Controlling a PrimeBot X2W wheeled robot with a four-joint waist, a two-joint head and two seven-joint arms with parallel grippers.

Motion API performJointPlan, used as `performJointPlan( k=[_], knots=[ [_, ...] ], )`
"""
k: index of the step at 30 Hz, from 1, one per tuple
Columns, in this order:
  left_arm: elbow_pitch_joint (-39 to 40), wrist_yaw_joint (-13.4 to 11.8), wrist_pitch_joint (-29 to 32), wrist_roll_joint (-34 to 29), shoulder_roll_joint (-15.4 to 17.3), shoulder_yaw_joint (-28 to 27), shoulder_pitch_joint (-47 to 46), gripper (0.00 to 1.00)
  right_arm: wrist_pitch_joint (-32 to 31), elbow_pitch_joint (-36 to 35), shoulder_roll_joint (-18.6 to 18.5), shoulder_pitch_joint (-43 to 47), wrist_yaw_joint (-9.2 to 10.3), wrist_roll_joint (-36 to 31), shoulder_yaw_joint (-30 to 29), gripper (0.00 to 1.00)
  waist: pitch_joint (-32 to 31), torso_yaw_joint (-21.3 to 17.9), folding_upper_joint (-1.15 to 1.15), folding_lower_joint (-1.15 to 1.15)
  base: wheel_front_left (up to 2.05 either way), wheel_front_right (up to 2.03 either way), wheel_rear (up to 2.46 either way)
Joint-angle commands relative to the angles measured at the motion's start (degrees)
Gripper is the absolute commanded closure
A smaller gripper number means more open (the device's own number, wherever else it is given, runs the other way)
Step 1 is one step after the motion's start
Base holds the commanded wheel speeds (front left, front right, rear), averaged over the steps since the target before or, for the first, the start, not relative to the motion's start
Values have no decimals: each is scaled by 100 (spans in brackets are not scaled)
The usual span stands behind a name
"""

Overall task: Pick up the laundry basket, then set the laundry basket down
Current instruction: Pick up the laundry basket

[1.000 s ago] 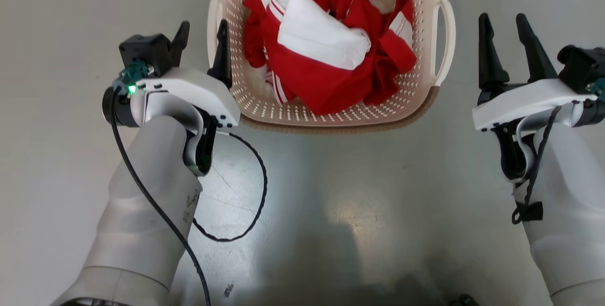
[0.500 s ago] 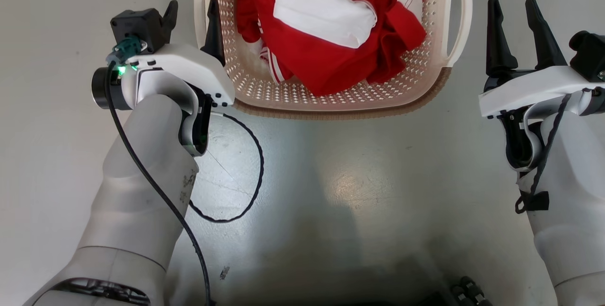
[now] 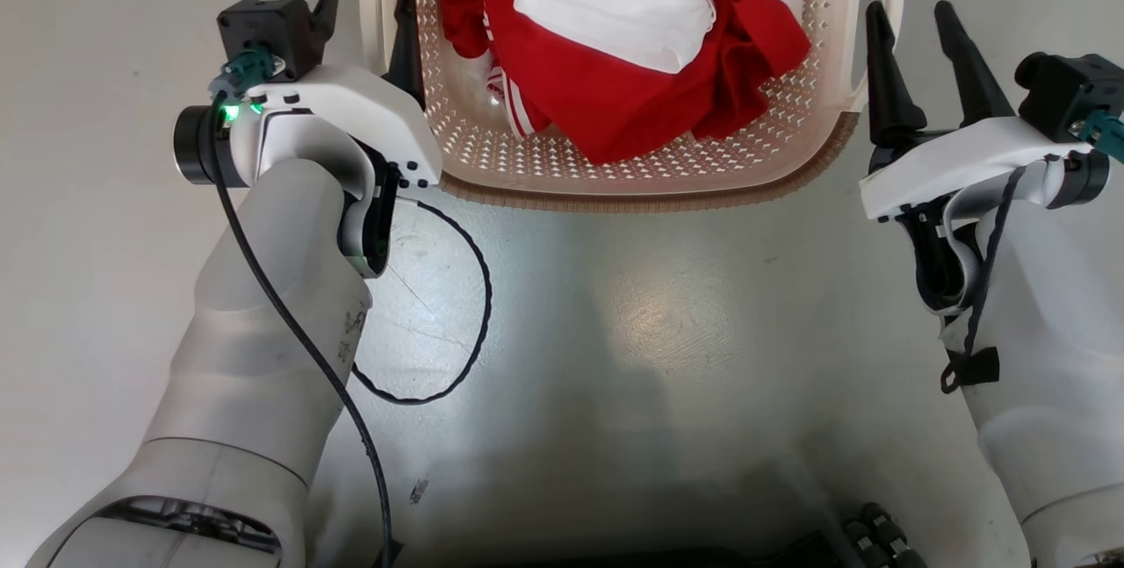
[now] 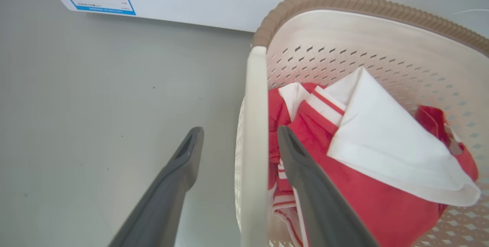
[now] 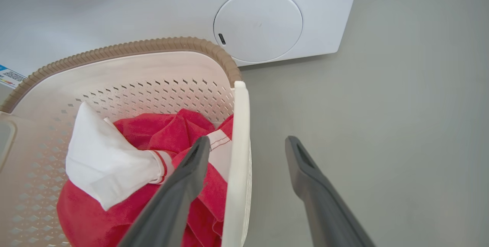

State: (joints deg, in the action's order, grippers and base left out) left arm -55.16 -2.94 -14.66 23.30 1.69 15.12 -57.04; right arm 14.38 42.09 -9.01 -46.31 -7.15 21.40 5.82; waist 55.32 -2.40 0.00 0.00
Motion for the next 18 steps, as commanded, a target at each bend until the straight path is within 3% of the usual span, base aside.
performJointPlan(
  k=[1, 18],
  knots=[
    [47, 12, -34, 35, 119, -36, 47, 0, 62, 13, 33, 105, -34, 95, 131, 0, 25, 12, 0, 0, 0, 0, 0],
    [-263, -93, -34, 338, 119, 570, -283, 0, 62, 910, 21, -497, -34, 781, 664, 0, 206, 91, 0, 0, 0, 0, 0]
  ],
)
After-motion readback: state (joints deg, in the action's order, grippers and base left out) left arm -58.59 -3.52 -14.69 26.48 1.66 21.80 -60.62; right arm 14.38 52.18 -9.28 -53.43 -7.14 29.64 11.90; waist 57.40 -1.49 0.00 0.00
